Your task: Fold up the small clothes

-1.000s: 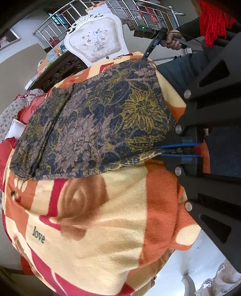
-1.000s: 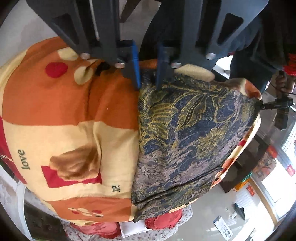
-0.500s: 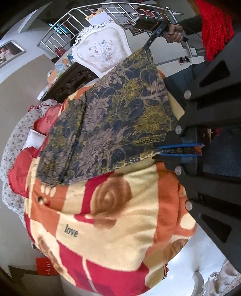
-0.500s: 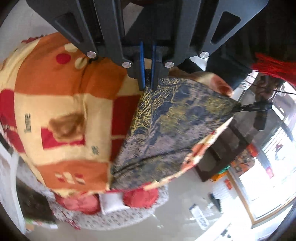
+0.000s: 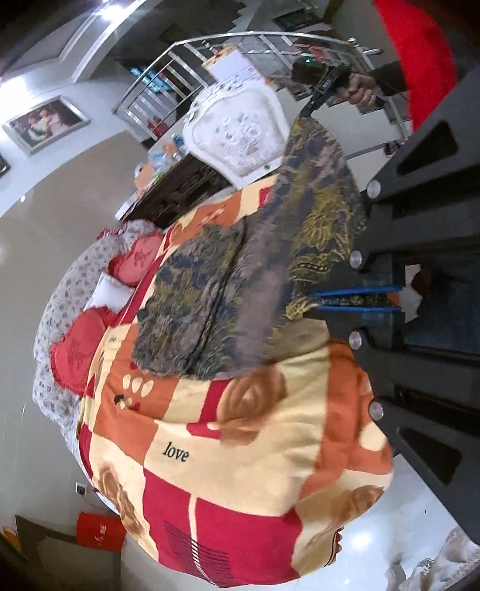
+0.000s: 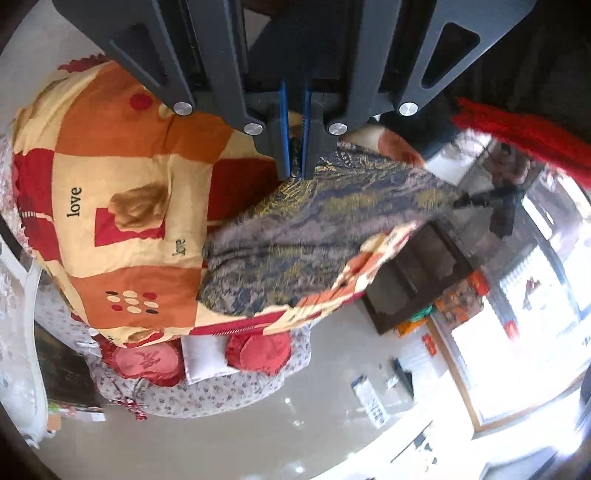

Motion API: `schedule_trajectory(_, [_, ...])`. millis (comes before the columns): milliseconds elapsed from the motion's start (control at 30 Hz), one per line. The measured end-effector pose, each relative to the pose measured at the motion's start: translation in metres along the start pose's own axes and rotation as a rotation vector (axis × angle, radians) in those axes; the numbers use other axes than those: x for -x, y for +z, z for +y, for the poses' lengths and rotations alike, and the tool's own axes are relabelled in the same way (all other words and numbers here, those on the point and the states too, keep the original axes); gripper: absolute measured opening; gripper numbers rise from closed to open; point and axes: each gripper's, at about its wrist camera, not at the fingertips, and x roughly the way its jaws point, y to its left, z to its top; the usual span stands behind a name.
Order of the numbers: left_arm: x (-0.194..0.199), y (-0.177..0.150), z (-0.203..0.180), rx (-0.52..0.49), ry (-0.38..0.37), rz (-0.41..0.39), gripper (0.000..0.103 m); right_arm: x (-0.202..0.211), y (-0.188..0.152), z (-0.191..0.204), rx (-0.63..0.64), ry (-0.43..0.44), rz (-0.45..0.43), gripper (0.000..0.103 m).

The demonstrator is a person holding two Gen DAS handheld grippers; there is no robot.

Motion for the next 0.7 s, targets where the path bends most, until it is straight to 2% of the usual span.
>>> schedule_trajectory(100, [-0.016, 0.014, -0.004, -0.028, 0.075, -0.037, 0.004, -0.024, 0.011, -0.013, -0.037, -0.027, -0.010, 0.019])
schedule_trajectory(300, [-0.035, 0.044, -0.004, -0.008, 0.113, -0.118, 0.004, -0.059, 0.052, -0.024, -0.030, -0.129, -0.037, 0.020])
schedule_trajectory(433, [-0.051, 0.067, 0.005, 0.035, 0.120, -0.130, 0.004, -0.075, 0.074, -0.033, -0.016, -0.184, -0.051, 0.020])
schedule_trajectory(700, [-0.105, 0.119, 0.016, 0.039, 0.156, -0.107, 0.004, -0.106, 0.101, -0.054, -0.030, -0.234, -0.082, 0.020])
